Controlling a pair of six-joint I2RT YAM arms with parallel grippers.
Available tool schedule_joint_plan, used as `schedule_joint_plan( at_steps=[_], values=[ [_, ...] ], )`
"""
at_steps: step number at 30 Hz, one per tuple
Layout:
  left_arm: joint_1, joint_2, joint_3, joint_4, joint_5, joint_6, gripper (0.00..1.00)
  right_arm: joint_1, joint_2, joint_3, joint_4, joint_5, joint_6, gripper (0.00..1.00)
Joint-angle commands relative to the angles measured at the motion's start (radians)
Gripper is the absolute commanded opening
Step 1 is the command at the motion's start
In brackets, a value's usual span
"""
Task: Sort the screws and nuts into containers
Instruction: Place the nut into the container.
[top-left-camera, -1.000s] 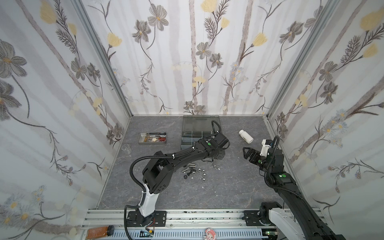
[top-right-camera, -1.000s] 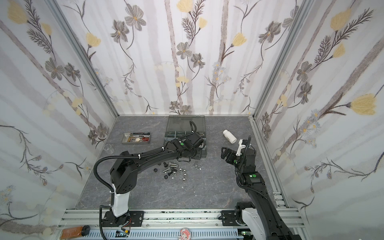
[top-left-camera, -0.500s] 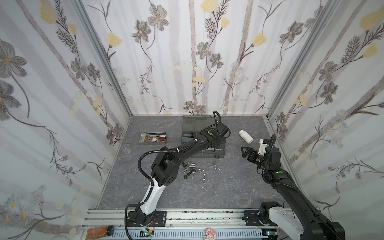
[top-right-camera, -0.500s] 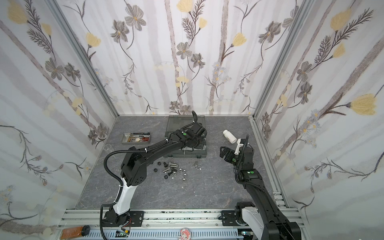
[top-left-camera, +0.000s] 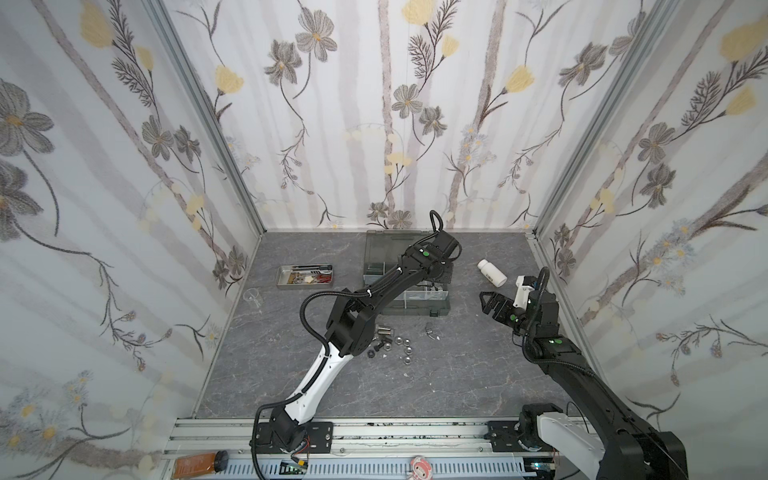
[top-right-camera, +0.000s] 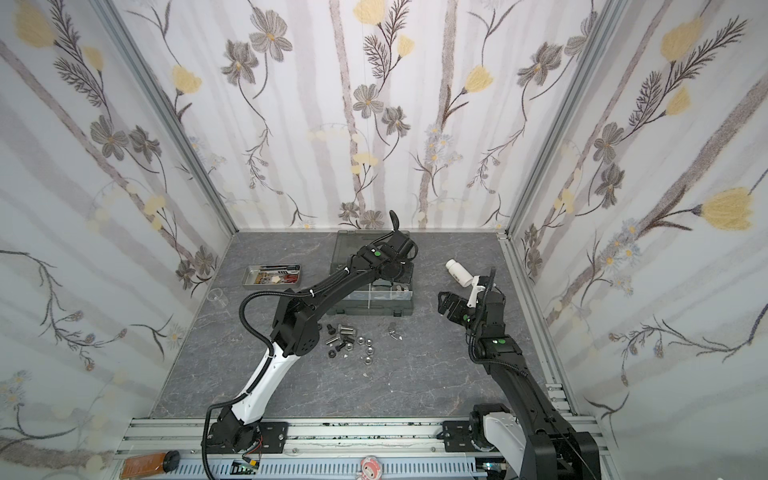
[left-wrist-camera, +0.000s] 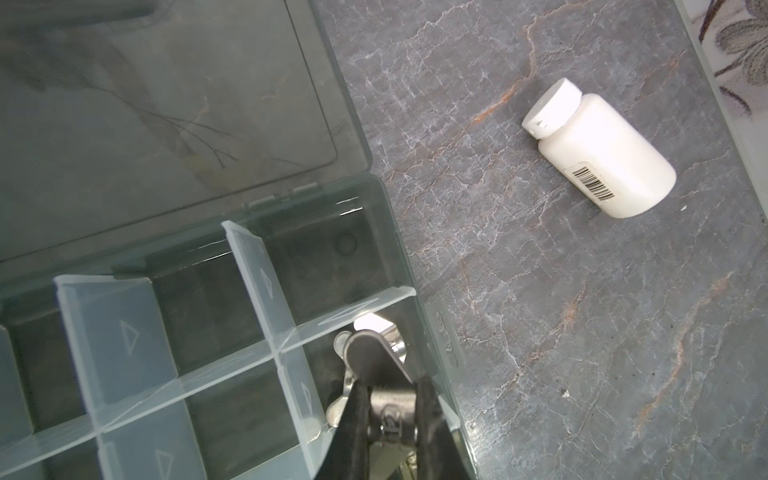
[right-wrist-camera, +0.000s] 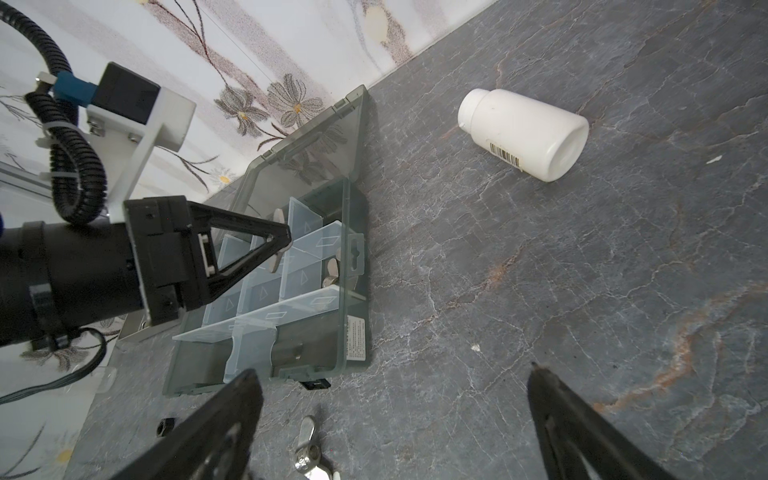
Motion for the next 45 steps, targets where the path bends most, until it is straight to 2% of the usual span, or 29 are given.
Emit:
schedule_joint_plan(
  at_steps=[1,11,13,19,22,26,29,37,42,45],
  values=[
    [0.006,0.019,0.024,-0.037,0.014,0.013,0.00,0.001,0.005,0.000,0.043,-0.018,0.004,1.00],
    [0.012,0.047,0.009,-0.033,0.008,0.017,0.00,0.001,0.035,0.003,0.065,-0.037,0.012,1.00],
    [0.012,0.050,0.006,-0.029,0.016,0.019,0.03,0.001,0.036,0.003,0.065,-0.038,0.011,1.00],
    [0.012,0.049,-0.007,-0.022,0.018,0.023,0.14,0.001,0.029,0.001,0.060,-0.038,0.010,1.00],
    [0.012,0.038,-0.010,-0.022,0.018,0.028,0.28,0.001,0.026,0.001,0.059,-0.036,0.008,1.00],
    [0.009,0.000,-0.034,-0.005,0.008,0.034,0.39,0.001,0.017,0.003,0.050,-0.034,0.007,1.00],
    [0.007,-0.024,-0.041,-0.009,-0.001,0.034,0.43,0.001,0.005,0.004,0.041,-0.029,0.004,1.00],
    [-0.033,-0.155,-0.174,0.018,-0.049,0.034,0.44,0.001,-0.042,0.015,0.000,-0.017,-0.007,1.00],
    [-0.064,-0.281,-0.374,0.094,-0.067,-0.026,0.31,0.001,-0.078,0.024,-0.030,-0.015,-0.008,1.00],
    [-0.076,-0.374,-0.520,0.175,-0.067,-0.084,0.27,0.001,-0.103,0.030,-0.052,-0.012,-0.009,1.00]
  ],
)
